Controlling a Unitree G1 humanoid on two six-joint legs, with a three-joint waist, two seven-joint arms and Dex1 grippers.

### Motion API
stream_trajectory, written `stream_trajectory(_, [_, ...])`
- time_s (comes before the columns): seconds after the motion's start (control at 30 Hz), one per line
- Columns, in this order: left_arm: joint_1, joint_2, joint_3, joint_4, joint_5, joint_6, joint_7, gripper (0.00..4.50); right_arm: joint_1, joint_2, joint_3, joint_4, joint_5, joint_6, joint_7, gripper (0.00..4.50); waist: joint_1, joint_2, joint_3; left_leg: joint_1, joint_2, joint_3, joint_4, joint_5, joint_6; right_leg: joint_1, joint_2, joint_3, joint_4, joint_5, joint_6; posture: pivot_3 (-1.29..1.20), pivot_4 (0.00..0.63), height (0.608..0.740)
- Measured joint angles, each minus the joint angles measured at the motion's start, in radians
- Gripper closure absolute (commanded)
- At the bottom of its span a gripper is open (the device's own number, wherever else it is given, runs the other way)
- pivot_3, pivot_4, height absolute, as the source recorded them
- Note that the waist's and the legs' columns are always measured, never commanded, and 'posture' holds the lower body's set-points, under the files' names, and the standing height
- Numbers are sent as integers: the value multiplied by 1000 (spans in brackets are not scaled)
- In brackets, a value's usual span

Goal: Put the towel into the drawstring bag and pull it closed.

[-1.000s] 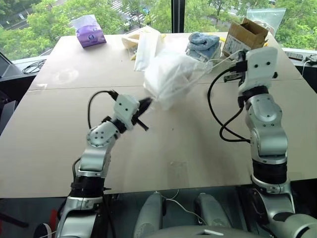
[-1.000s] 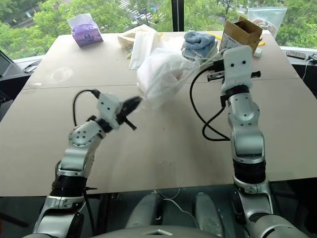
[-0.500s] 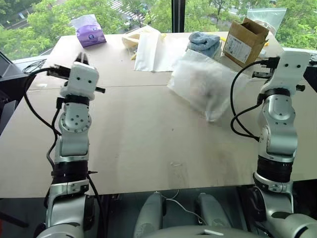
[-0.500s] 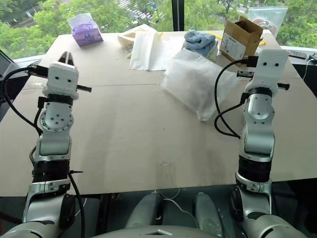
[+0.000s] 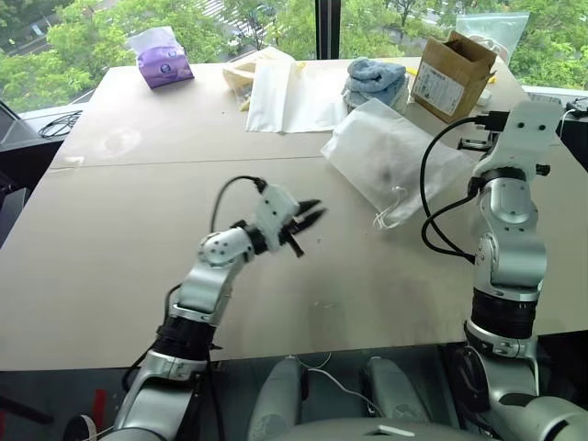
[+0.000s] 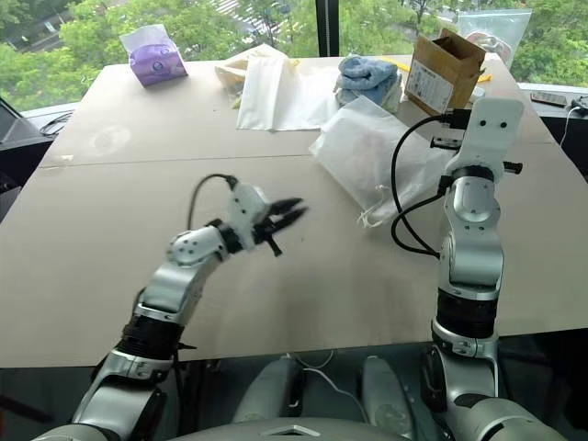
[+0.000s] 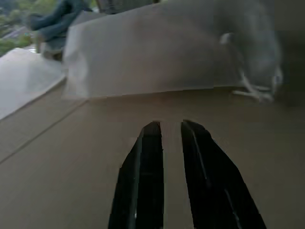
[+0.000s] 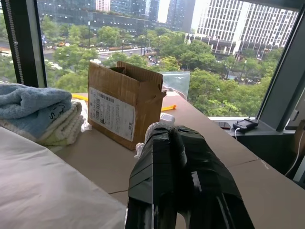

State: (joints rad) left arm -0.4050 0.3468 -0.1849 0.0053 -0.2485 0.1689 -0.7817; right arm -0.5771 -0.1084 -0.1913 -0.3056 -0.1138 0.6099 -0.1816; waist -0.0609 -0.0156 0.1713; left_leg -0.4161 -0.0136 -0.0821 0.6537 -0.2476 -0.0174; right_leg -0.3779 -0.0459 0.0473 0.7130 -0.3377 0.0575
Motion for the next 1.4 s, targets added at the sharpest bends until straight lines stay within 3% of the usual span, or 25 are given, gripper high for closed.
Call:
stream_trajectory(0.03, [-25,-37,-17,1,-14,36,1,1829,0,1,7,0,1,0,3,4500,-4,0,0,0,0,0,0,0,0,0,0,0,0,0,0,0,150,740])
stream_trajectory(0.2, [-186,-265,-47,155,12,56,102,1829,2,7,32,-4,6,1,17,4500,-2,0,-1,0,-1,0,3,0,1,2,0,0,0,0,0,0,150,740])
stream_trajectory(0.3, [-255,-330,-64,251,52,12,137,1829,3,16,56,-7,9,1,22,4500,-9,0,-1,0,-2,1,2,0,1,2,0,1,0,0,0,0,150,740])
stream_trajectory(0.5, [-374,-402,-54,578,152,-131,247,1829,7,16,57,-14,9,2,21,4500,-8,0,-1,0,-2,0,2,0,1,2,-1,0,0,0,0,0,150,740])
stream_trajectory(0.63, [-417,-419,-13,681,170,-180,312,1829,11,17,61,-29,8,2,21,4500,-7,0,-1,0,-2,0,2,1,1,1,-1,0,0,0,0,0,150,740])
stream_trajectory(0.93, [-445,-462,22,835,168,-214,263,1829,24,17,59,-39,3,4,16,4500,-2,0,-1,0,-2,0,2,1,1,1,-1,0,0,0,0,0,150,740])
stream_trajectory(1.03, [-450,-470,21,839,168,-218,230,2591,24,17,58,-39,2,4,16,4500,-2,0,-1,0,-2,0,2,1,1,1,-1,0,0,0,0,0,150,740])
stream_trajectory(1.17, [-450,-471,26,844,168,-220,216,4347,24,17,57,-43,2,4,15,4500,-3,0,-1,0,-2,0,2,1,1,1,-1,0,0,0,0,0,150,740])
stream_trajectory(1.4, [-457,-467,86,871,166,-231,265,4437,24,17,56,-44,2,5,15,4500,-3,0,-1,0,-2,0,2,1,1,1,-1,0,0,0,0,0,150,740])
